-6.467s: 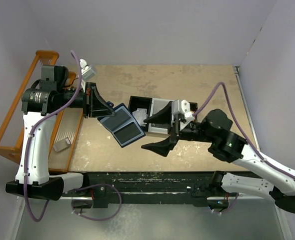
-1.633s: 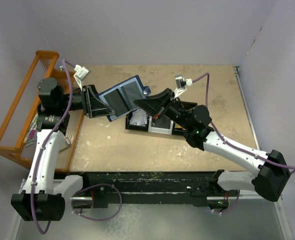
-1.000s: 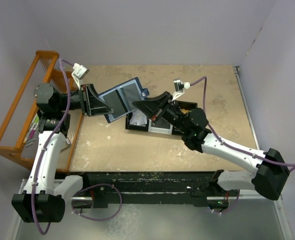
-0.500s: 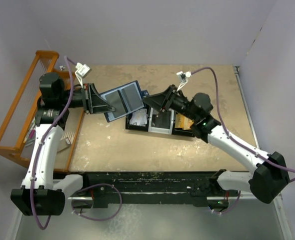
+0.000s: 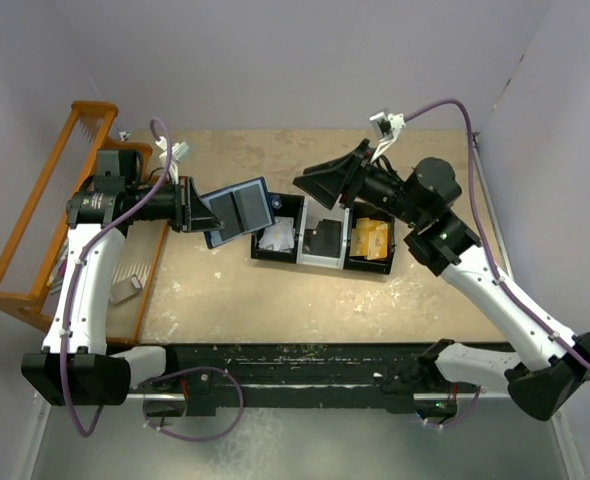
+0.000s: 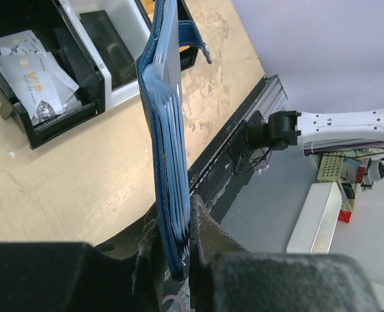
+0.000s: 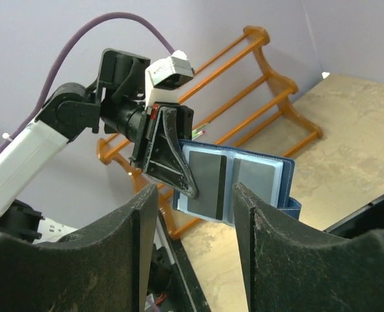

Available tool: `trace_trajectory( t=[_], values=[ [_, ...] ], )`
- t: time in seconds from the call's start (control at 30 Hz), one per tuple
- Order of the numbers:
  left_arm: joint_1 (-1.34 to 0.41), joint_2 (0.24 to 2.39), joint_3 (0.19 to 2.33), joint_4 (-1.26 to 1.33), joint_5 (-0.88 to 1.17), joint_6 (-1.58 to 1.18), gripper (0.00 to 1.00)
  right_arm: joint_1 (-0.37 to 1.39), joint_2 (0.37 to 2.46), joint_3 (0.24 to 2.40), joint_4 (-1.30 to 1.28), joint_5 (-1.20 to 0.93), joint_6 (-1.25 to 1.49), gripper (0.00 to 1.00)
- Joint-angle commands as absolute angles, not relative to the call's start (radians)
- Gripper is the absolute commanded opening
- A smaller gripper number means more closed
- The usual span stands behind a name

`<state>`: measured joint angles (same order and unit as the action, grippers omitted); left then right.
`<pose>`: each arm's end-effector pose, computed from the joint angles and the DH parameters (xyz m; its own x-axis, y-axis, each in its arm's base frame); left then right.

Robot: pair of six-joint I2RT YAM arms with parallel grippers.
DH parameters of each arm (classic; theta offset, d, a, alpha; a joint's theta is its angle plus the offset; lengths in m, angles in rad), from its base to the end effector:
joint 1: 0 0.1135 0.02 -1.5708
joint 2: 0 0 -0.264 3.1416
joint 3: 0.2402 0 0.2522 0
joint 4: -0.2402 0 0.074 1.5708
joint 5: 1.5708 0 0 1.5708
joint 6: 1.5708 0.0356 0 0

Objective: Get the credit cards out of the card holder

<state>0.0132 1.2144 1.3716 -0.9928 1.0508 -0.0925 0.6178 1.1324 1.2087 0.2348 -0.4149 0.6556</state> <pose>0.2223 -0.0280 0.3905 -0.7916 -0.0563 -0.6084 0.5045 0.5014 -0.7029 0.1947 0.1560 0.4637 -0.3161 0.4598 -0.8299 -0.8203 0.3070 0.4826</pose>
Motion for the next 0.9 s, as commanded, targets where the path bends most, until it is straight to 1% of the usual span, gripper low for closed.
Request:
trace_trajectory(
  t=[0.0, 0.13, 0.27, 0.43, 0.7, 0.87],
  values=[
    [0.017, 1.187, 1.384, -1.036, 1.074, -0.016, 0.0, 0.668, 1.196, 1.219, 0.311, -0.509, 0.701, 0.51],
    [0.017, 1.19, 1.387, -1.024, 1.212, -0.025, 0.0, 0.71, 1.311, 1.235, 0.449, -0.716, 0.816, 0.49],
    [0.017, 1.192, 1.388, -1.02, 1.336, -0.034, 0.0, 0.722, 1.388, 1.228, 0.535, -0.825, 0.898, 0.46],
    [0.017, 1.188, 1.386, -1.018, 1.422, -0.028, 0.0, 0.723, 1.406, 1.2, 0.553, -0.848, 0.904, 0.44],
    [0.017, 1.191, 1.382, -1.017, 1.5, -0.036, 0.0, 0.726, 1.434, 1.199, 0.549, -0.842, 0.901, 0.43],
    [0.017, 1.191, 1.379, -1.019, 1.506, -0.035, 0.0, 0.742, 1.457, 1.23, 0.551, -0.845, 0.898, 0.4]
  ],
)
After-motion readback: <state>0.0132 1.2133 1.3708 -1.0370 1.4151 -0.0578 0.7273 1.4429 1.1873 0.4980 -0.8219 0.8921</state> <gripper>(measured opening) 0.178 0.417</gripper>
